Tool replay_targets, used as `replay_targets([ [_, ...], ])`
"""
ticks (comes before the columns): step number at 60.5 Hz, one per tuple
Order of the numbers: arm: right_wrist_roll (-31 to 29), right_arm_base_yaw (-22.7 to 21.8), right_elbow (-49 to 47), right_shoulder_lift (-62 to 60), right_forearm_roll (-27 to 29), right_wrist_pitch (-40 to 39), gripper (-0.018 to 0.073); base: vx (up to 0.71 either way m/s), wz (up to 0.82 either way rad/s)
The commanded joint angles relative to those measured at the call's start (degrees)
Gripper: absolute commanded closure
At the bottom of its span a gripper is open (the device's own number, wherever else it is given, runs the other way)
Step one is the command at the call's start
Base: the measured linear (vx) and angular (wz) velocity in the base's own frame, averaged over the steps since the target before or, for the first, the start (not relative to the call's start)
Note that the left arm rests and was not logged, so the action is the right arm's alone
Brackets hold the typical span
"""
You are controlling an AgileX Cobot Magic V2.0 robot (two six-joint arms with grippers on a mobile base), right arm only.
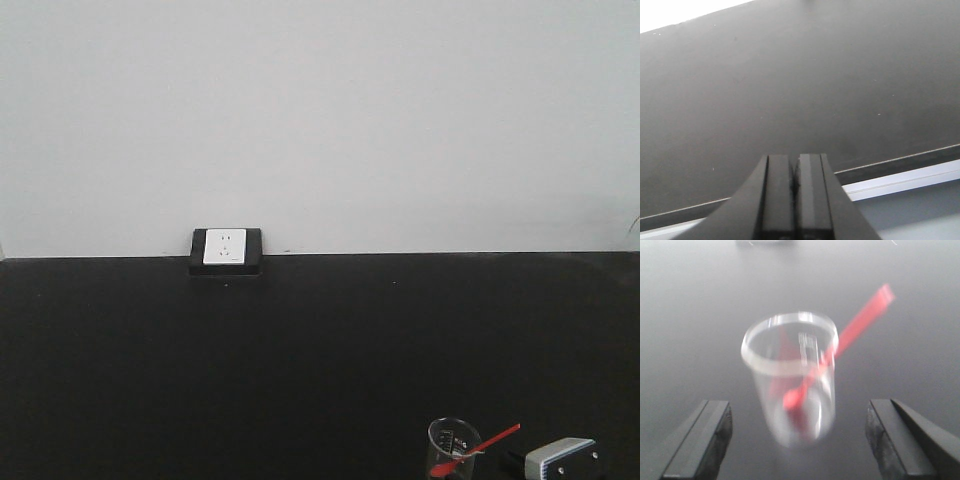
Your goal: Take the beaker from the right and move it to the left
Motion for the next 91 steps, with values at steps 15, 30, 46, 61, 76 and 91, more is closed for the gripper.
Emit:
replay_targets([
  [15,2.32,-0.10,-8.93,5.17,-4.52,-12.07,-0.0024,0.00,0.00],
  [30,2.18,-0.10,-15.67,9.79,-5.68,-12.07,-0.0022,0.00,0.00],
  [46,2.14,-0.10,-18.70,10.39,-6.35,-12.07,0.0184,0.00,0.00],
  [61,5.37,-0.17,-18.70,8.54,-13.40,-11.80,0.0573,0.00,0.00],
  [76,21.46,-0.17,-18.70,-5.36,-16.52,3.85,0.0562,0.00,0.00],
  [91,34.85,-0.17,-18.70,-26.61,-18.43,30.21,0.0562,0.00,0.00],
])
